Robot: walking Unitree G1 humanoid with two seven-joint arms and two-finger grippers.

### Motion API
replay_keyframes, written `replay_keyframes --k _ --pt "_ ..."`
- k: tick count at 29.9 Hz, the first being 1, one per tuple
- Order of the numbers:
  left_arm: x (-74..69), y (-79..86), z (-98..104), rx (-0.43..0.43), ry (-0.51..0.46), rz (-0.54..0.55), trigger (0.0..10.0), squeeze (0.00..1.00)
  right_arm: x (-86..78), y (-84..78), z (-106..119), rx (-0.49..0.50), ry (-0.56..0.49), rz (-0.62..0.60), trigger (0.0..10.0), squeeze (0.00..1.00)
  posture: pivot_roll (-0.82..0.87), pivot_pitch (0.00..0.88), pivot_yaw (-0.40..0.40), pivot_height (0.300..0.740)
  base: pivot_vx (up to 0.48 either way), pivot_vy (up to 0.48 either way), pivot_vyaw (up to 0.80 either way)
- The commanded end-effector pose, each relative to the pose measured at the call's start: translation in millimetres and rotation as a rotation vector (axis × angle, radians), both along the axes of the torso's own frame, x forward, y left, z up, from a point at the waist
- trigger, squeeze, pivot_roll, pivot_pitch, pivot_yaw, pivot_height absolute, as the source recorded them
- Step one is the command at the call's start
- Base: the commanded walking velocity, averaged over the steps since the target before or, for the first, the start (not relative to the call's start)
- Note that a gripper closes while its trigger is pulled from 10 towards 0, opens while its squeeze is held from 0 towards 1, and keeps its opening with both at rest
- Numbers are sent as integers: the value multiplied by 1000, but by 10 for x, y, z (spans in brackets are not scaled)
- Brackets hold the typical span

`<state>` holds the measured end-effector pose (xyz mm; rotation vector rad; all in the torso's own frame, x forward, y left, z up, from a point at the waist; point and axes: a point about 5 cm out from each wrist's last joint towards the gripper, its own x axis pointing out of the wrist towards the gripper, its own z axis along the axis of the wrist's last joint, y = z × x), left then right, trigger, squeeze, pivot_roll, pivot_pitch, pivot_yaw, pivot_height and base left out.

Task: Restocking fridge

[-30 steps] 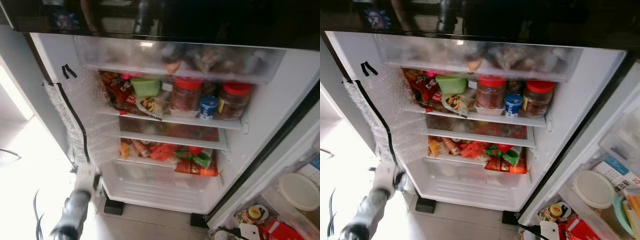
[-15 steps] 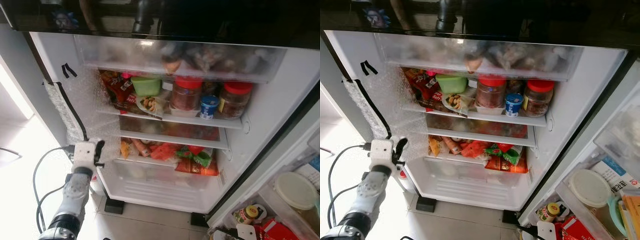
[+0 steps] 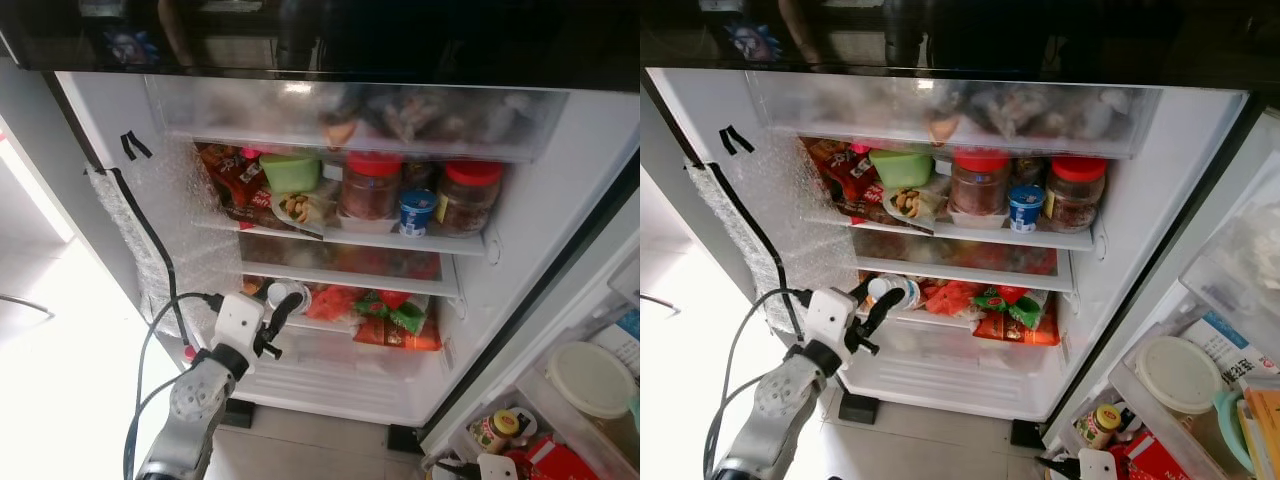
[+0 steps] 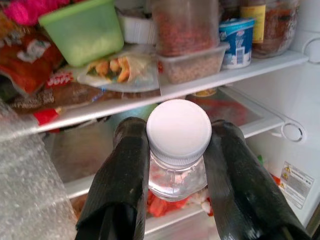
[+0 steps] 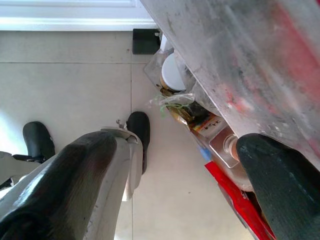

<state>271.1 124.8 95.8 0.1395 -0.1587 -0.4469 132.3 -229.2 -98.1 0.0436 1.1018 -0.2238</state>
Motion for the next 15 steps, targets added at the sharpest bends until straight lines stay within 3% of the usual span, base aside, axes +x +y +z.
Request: replay_keyframes --k 1,7,15 --pt "12 20 61 5 -17 21 10000 0 25 -94 35 -21 -31 -16 10000 0 -54 0 31 740 0 0 0" --pt "76 81 79 31 -15 78 10000 0 44 -88 41 -8 -43 -16 10000 0 -65 0 26 740 0 0 0" --pt "130 39 104 15 -18 93 10000 0 52 -125 56 -7 -54 -10 10000 0 -76 0 10 740 0 0 0"
